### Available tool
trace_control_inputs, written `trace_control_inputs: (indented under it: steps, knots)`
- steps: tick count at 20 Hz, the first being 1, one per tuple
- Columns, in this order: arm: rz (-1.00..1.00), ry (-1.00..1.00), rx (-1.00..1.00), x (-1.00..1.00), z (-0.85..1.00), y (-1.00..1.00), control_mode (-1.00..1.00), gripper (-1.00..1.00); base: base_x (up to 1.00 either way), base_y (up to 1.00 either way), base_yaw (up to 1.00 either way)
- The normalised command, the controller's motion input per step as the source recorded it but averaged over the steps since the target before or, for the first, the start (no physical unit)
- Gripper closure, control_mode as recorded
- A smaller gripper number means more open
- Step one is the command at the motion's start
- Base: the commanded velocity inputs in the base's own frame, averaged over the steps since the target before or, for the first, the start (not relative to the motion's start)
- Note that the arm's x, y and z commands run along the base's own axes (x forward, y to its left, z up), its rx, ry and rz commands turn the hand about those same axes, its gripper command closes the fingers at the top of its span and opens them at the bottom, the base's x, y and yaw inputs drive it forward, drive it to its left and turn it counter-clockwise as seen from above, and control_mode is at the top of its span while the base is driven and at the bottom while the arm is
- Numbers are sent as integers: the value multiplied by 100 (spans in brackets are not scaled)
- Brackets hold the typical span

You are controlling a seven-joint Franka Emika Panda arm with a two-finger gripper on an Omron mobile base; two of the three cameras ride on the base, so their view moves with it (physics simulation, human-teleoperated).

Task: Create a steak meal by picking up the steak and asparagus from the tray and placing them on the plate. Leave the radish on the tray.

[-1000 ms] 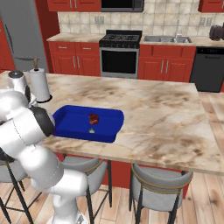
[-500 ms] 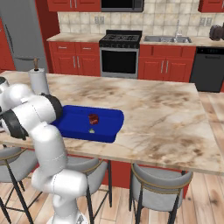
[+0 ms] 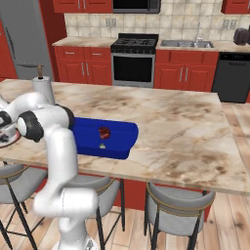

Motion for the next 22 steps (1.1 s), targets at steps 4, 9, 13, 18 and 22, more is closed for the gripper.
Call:
trace_control_inputs:
  steps: [4,9,13,18,22]
  knots:
    - [0,17,0,21,-47,17,-100,100,0,0,0]
    - [0,16,0,24,-47,11,-100,100,0,0,0]
    - [0,13,0,27,-36,13,-100,100,0,0,0]
    - [0,4,0,28,-9,31,-100,100,0,0,0]
    - [0,0,-3,22,0,42,-100,100,0,0,0]
